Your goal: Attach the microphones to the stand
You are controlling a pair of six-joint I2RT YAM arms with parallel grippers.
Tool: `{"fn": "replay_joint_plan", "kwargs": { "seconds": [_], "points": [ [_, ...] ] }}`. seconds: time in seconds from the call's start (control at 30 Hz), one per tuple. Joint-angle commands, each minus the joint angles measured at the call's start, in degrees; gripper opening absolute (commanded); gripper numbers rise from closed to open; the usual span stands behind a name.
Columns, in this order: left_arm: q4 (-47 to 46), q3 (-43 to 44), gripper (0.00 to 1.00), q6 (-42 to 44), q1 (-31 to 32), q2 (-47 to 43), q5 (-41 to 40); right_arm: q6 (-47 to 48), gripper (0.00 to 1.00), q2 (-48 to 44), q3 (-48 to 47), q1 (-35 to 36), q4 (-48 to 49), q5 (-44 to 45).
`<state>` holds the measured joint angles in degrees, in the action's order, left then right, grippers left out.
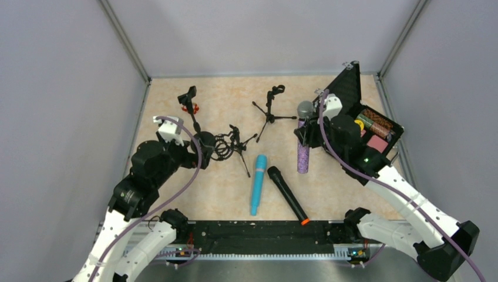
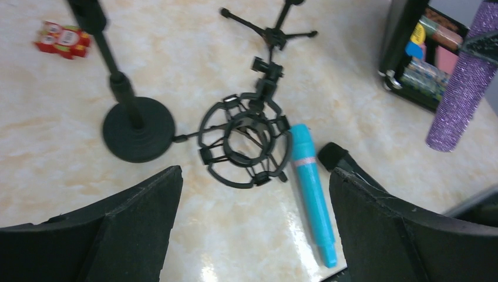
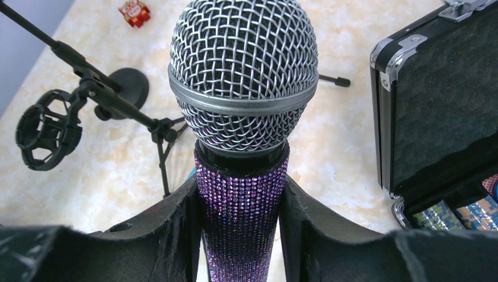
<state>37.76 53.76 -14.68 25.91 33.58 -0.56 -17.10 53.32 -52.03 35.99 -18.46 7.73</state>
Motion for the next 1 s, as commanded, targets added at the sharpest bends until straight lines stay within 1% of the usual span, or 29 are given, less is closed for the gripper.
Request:
{"fn": "replay_joint_plan", "kwargs": {
  "seconds": [0.0,0.07,0.13,0.4,0.53,0.77,0.87,0.97],
  "points": [
    [-3.0,2.5,0.99,-4.8,-0.1,6.2,13.7,-0.4,0.00,-4.6,1.0,0.6,7.3,0.9],
    [-4.5,2.6,0.99,-5.5,0.2,8.1,17.5,-0.6,0.00,-5.7,1.5,0.6,7.5,0.9],
    [-6.6,2.2,0.99,-6.0,1.1,8.8,18.7,-0.6,0.00,-6.8,1.9,0.6,7.5,1.1],
    [-12.6,1.7,0.99,-6.2,7.0,11.2,17.8,-2.0,0.00,-9.4,3.2,0.6,6.1,3.1],
    [-14.7,2.0,0.99,-4.7,13.1,14.6,14.4,-2.5,0.00,-9.8,3.3,0.6,4.9,3.6],
    [-17.9,3.4,0.99,-1.8,25.6,24.7,6.5,-3.7,0.00,-9.2,2.8,0.0,1.4,4.4],
    [-20.7,2.9,0.99,-1.2,30.4,29.0,3.8,-4.4,0.00,-8.5,2.4,-1.8,-0.5,3.1],
    [-24.0,1.7,0.99,-1.0,34.2,32.3,1.9,-5.5,0.00,-8.0,2.4,-5.6,-2.3,0.3]
  ]
}}
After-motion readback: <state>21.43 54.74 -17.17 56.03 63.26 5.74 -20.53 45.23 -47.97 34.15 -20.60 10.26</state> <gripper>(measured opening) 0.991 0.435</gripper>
